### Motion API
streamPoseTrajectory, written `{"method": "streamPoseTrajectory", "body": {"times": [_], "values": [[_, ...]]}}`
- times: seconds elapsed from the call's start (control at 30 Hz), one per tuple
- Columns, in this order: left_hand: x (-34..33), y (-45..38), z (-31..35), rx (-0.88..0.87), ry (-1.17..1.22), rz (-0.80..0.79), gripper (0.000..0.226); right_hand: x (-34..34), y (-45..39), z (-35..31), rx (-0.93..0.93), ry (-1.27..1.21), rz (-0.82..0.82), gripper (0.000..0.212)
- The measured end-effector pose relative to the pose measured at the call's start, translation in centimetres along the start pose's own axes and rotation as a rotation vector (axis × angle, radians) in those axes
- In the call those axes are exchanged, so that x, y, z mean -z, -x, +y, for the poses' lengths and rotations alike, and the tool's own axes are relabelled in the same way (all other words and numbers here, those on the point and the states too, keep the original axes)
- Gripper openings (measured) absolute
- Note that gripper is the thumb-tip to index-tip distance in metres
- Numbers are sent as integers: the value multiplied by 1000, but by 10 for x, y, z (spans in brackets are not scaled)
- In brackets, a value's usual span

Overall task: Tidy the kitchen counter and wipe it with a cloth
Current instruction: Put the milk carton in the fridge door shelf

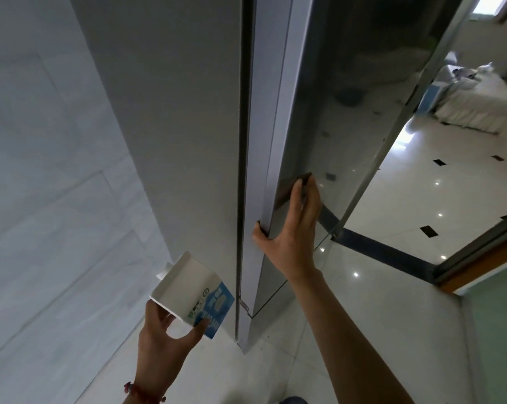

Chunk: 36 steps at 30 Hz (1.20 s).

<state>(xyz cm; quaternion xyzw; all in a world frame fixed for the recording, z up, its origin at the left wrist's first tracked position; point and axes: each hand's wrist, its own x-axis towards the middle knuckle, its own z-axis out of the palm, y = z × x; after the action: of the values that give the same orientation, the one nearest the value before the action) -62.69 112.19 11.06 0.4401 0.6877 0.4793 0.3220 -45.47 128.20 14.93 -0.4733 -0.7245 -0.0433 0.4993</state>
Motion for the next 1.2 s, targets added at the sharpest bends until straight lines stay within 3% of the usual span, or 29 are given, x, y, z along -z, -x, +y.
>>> {"method": "streamPoseTrajectory", "body": {"times": [0.1,0.3,0.5,0.67,0.87,1.0,1.2], "values": [[0,3,3,-12,1,-6,87,1,1,-2,-18,-23,-14,102],[-2,4,9,-29,8,-32,75,42,20,23,-24,-57,-41,105],[-28,-2,19,-56,16,-168,74,100,54,40,-250,-78,-74,87],[-63,-5,27,-132,28,-336,80,145,89,49,-463,-40,68,65],[-96,-3,38,-221,33,-535,99,182,114,51,-446,266,499,48],[-118,0,52,-188,113,-653,79,188,108,64,-374,376,444,56],[-160,-8,75,-250,137,-665,78,218,84,120,-548,405,492,70]]}}
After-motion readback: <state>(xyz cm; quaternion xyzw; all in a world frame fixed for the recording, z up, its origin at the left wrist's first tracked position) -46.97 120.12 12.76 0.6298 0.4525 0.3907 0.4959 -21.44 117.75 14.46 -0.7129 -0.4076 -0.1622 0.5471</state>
